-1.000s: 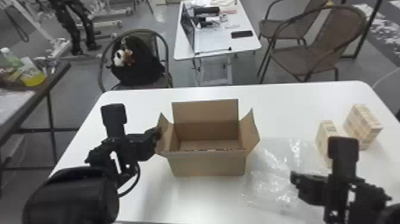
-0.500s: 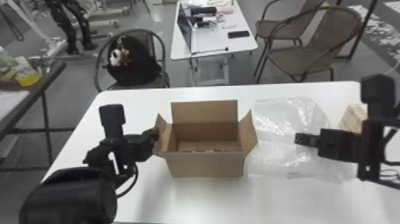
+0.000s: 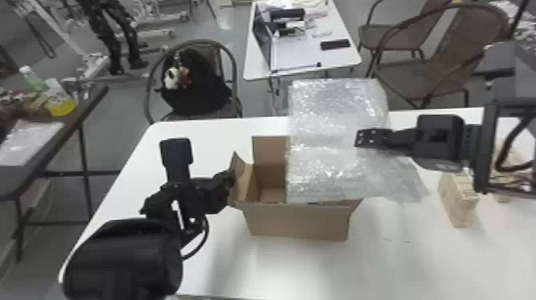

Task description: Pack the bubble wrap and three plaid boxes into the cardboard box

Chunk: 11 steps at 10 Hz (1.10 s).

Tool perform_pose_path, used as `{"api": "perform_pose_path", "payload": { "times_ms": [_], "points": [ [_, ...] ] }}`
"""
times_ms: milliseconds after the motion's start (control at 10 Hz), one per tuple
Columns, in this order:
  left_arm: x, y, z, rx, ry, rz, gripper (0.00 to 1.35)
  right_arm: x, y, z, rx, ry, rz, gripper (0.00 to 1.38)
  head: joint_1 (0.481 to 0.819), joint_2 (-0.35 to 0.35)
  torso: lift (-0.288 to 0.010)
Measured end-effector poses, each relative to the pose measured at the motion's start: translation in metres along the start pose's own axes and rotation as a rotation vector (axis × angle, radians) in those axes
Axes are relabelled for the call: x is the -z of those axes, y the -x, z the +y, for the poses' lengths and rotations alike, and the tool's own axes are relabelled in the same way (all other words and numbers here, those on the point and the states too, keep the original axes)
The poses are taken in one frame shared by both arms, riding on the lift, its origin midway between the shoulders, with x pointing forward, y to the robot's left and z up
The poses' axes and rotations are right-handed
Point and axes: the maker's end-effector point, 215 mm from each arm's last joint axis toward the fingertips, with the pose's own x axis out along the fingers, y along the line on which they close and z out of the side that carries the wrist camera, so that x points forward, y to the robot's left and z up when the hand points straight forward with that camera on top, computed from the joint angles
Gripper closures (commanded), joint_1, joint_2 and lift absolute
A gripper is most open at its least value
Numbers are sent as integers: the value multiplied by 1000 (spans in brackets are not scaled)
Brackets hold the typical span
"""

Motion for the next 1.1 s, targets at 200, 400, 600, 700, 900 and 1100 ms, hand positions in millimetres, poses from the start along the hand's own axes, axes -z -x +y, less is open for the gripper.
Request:
{"api": "perform_pose_path", "payload": {
  "times_ms": [200, 400, 600, 700, 900, 1100],
  "points": [
    [-3, -4, -7, 10, -4, -2, 1216, -6, -45, 19, -113, 8, 17, 1273, 695, 305, -92],
    [-2, -5, -9, 15, -4, -1, 1216, -10, -86, -13, -128, -46, 0, 1273, 695, 312, -92],
    [-1, -6, -12, 19, -4, 2, 1216, -7, -109, -62, -29, -81, -4, 1273, 695, 303, -92],
    [-1, -6, -13, 21, -4, 2, 1216, 1, -115, -83, 7, -111, 2, 1274, 695, 296, -92],
    [0, -6, -12, 19, -3, 3, 1216, 27, -125, -104, 37, -169, 53, 1273, 695, 301, -92],
    [1, -8, -15, 22, -4, 5, 1216, 45, -132, -110, 67, -178, 115, 532, 695, 308, -92]
  ]
}}
